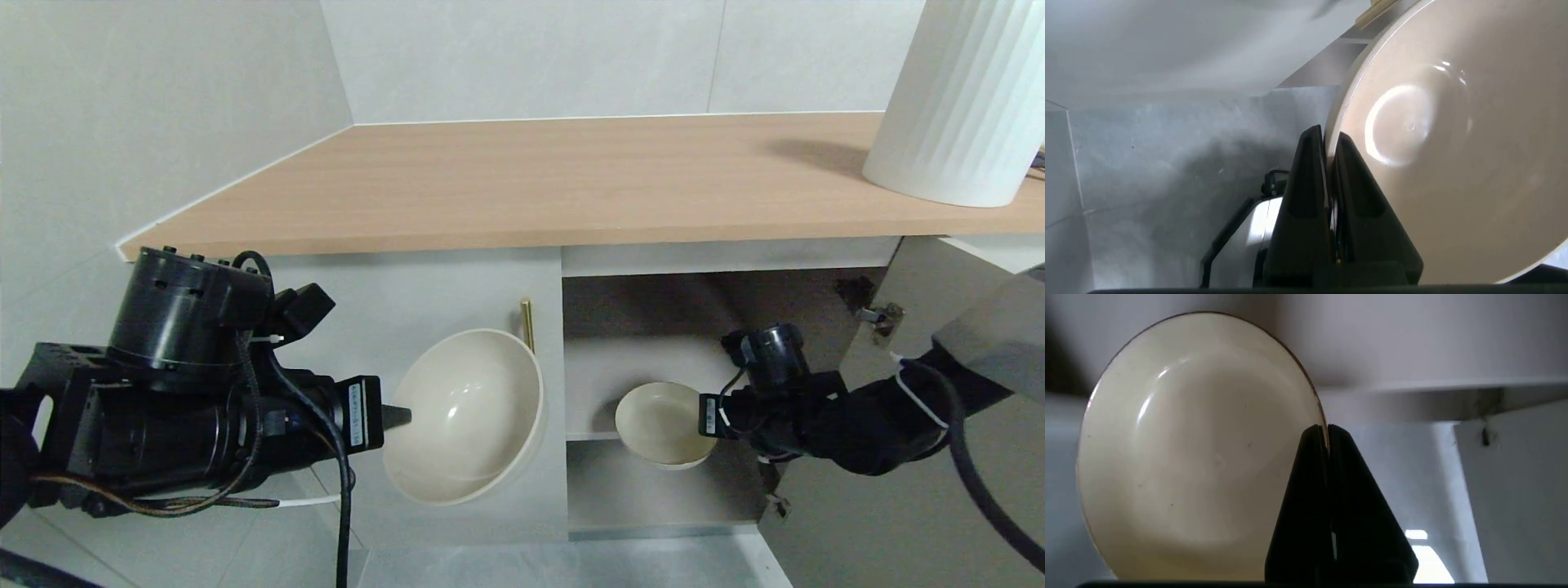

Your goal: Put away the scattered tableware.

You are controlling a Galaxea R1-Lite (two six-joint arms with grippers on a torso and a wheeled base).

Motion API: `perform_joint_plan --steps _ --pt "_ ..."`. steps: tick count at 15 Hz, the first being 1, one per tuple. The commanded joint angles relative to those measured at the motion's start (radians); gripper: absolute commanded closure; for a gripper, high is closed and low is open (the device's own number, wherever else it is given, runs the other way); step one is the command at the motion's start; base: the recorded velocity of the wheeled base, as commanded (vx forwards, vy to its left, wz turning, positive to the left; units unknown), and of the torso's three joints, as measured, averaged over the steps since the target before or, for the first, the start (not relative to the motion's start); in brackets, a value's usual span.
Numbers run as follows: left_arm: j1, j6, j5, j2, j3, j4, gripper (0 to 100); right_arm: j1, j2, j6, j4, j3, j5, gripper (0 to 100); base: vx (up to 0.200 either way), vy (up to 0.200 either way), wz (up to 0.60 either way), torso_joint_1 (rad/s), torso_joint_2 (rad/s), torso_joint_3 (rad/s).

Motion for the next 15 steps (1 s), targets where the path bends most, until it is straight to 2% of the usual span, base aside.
perform_joint_plan --steps 1,5,15 --pt "0.000 0.000 -0.001 0.003 0.003 0.001 100 -0.009 0.128 0.005 -0.053 -0.036 -0.041 100 0.000 0.000 0.00 0.000 0.00 0.000" --pt "-0.014 0.000 0.001 0.005 0.004 0.001 100 -0.034 0.199 0.068 -0.067 -0.120 -0.068 100 0.000 0.000 0.00 0.000 0.00 0.000" --pt "-0.033 0.000 0.004 0.029 0.015 -0.002 100 -0.071 0.315 0.072 -0.061 -0.296 -0.159 100 0.000 0.000 0.00 0.000 0.00 0.000"
